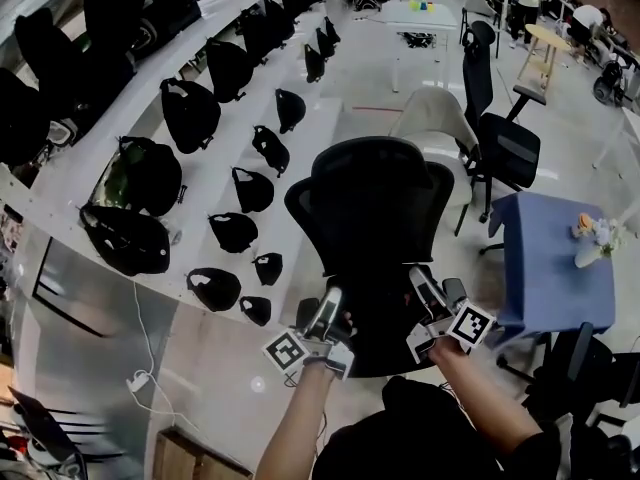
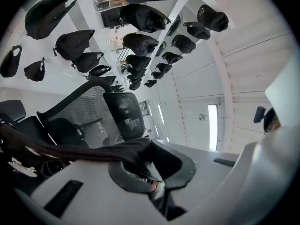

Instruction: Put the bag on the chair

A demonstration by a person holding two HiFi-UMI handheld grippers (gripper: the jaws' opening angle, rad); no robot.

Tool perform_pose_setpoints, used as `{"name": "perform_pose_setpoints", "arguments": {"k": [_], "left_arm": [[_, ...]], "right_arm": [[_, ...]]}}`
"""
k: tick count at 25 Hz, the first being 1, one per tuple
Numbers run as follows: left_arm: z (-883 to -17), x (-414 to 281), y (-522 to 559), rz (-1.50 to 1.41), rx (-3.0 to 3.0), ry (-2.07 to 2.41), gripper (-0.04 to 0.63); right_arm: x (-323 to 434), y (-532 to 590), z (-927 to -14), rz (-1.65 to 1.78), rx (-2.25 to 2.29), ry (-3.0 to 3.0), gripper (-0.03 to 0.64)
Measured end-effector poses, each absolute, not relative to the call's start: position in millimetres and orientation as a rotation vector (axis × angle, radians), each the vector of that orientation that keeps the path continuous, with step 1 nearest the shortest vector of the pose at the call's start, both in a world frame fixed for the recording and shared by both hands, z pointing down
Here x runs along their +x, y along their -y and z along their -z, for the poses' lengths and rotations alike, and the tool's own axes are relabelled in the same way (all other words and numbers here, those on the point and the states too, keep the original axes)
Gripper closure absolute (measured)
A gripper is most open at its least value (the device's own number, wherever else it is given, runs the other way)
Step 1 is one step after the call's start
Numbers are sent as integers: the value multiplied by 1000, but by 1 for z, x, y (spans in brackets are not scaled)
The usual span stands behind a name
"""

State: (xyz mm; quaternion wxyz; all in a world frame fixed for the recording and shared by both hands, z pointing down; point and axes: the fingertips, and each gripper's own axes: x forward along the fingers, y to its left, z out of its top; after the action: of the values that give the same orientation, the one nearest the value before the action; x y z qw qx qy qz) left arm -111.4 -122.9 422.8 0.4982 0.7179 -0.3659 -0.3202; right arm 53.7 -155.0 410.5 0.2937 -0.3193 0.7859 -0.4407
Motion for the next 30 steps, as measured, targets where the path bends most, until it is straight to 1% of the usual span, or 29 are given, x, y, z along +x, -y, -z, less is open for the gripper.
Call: {"name": "perform_pose_setpoints", "arguments": {"k": [17,30], "left_arm": [[-430,-99,214,784,1737,952,578],[-451,-100,248,711,1757,910,578]], "right_arm": [[66,247,-428,1220,-794,-2120,608],[63,274,-462,1301,-857,-2082,608]]}}
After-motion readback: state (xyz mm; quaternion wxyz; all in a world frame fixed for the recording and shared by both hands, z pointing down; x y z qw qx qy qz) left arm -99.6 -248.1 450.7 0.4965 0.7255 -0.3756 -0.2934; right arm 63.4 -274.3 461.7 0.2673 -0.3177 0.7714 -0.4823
